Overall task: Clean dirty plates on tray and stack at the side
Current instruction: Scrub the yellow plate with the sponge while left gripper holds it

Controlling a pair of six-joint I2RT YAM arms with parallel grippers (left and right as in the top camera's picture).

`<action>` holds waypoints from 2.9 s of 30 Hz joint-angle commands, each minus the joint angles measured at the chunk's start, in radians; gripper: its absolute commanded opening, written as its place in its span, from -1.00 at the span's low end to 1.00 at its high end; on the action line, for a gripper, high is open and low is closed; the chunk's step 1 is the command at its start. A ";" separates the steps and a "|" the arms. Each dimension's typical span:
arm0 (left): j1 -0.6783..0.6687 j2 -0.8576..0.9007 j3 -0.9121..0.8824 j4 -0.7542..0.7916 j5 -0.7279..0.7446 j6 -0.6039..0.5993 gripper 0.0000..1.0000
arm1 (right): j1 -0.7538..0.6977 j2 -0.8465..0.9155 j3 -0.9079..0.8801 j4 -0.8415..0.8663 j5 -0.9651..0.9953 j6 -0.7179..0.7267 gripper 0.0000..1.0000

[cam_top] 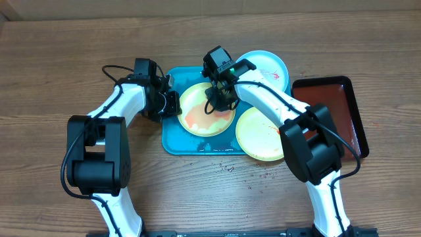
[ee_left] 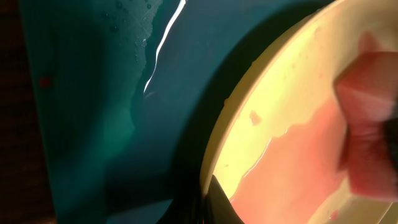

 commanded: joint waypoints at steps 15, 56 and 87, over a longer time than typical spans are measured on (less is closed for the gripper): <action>0.009 0.024 -0.026 0.008 -0.055 0.011 -0.92 | 0.045 0.074 -0.010 0.074 -0.436 0.191 -0.93; 0.009 0.024 -0.026 0.008 -0.056 0.011 -0.91 | 0.050 0.114 0.162 -0.213 -0.187 0.099 -0.93; 0.009 0.024 -0.026 0.012 -0.059 0.003 -0.92 | 0.041 0.115 0.155 -0.202 -0.080 0.133 -0.93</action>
